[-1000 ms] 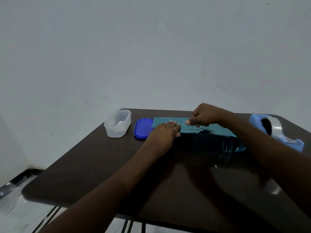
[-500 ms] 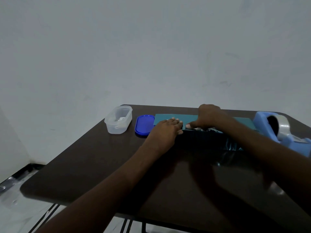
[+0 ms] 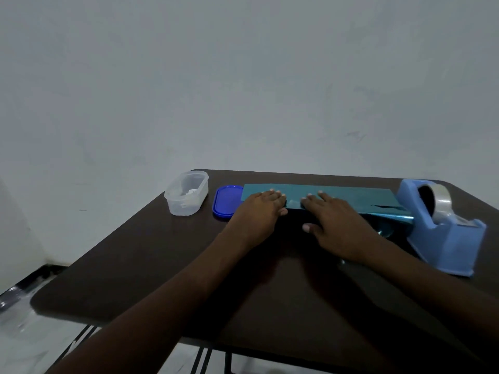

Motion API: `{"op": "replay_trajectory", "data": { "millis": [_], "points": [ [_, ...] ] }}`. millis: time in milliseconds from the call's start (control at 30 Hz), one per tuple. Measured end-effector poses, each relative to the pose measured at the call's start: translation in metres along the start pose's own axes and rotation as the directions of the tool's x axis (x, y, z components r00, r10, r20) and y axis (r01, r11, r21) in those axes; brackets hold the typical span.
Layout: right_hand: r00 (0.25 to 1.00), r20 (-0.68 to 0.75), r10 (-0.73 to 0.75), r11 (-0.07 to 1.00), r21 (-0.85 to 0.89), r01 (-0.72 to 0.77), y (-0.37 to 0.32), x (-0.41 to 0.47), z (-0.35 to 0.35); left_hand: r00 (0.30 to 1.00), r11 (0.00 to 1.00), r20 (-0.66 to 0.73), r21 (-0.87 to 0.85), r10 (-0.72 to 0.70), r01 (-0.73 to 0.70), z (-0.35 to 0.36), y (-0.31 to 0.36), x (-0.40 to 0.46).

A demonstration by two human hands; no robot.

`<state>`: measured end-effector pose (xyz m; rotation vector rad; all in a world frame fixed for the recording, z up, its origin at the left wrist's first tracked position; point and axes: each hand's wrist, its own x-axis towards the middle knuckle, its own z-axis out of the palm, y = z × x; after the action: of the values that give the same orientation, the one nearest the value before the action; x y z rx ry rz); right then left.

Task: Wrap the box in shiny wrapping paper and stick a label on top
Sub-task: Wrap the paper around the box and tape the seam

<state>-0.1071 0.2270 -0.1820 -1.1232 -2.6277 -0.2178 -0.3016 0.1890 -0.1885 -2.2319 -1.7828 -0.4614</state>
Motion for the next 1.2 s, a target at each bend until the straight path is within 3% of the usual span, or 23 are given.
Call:
{"op": "replay_trajectory", "data": {
  "millis": [133,333,667,800,933,1000,1067,1100,1167,1200],
  "points": [
    [0.999,-0.030,0.023,1.000,0.015,-0.022,0.005,-0.003,0.002,0.999,0.992,0.028,0.125,0.024,-0.027,-0.005,-0.002,0.004],
    [0.999,-0.024,0.047,0.999,-0.004,-0.048,0.001,0.000,0.008,0.996,0.995,0.013,0.032,0.093,-0.093,-0.005,0.010,0.007],
    [0.996,-0.023,0.081,0.979,-0.185,-0.084,0.020,-0.020,-0.006,0.998,0.989,0.031,0.129,0.063,-0.067,-0.007,0.000,0.006],
    [0.991,-0.012,0.130,0.978,-0.164,-0.130,0.023,-0.030,-0.011,0.998,0.999,-0.058,0.034,0.018,-0.016,-0.013,0.006,0.014],
    [0.948,-0.298,0.111,0.993,-0.014,-0.121,0.014,-0.035,-0.018,0.973,0.991,-0.204,-0.108,-0.105,0.084,-0.025,0.021,0.045],
    [0.895,-0.390,0.214,0.972,0.173,-0.157,0.010,-0.036,-0.018,0.985,0.992,-0.137,-0.084,-0.101,0.090,-0.025,0.027,0.066],
    [0.869,-0.306,0.388,0.882,0.397,-0.254,0.010,-0.036,-0.017,0.993,0.994,0.051,-0.029,-0.102,0.104,-0.022,0.033,0.083],
    [0.857,-0.184,0.481,0.768,0.560,-0.310,0.010,-0.035,-0.015,0.983,0.992,0.145,-0.032,-0.113,0.119,-0.020,0.035,0.089],
    [0.810,0.141,0.570,0.390,0.821,-0.417,0.011,-0.032,-0.012,0.949,0.981,0.283,-0.087,-0.141,0.172,-0.013,0.038,0.099],
    [0.775,0.247,0.581,0.240,0.858,-0.454,0.011,-0.032,-0.011,0.939,0.975,0.311,-0.110,-0.150,0.192,-0.011,0.038,0.102]
  ]
}}
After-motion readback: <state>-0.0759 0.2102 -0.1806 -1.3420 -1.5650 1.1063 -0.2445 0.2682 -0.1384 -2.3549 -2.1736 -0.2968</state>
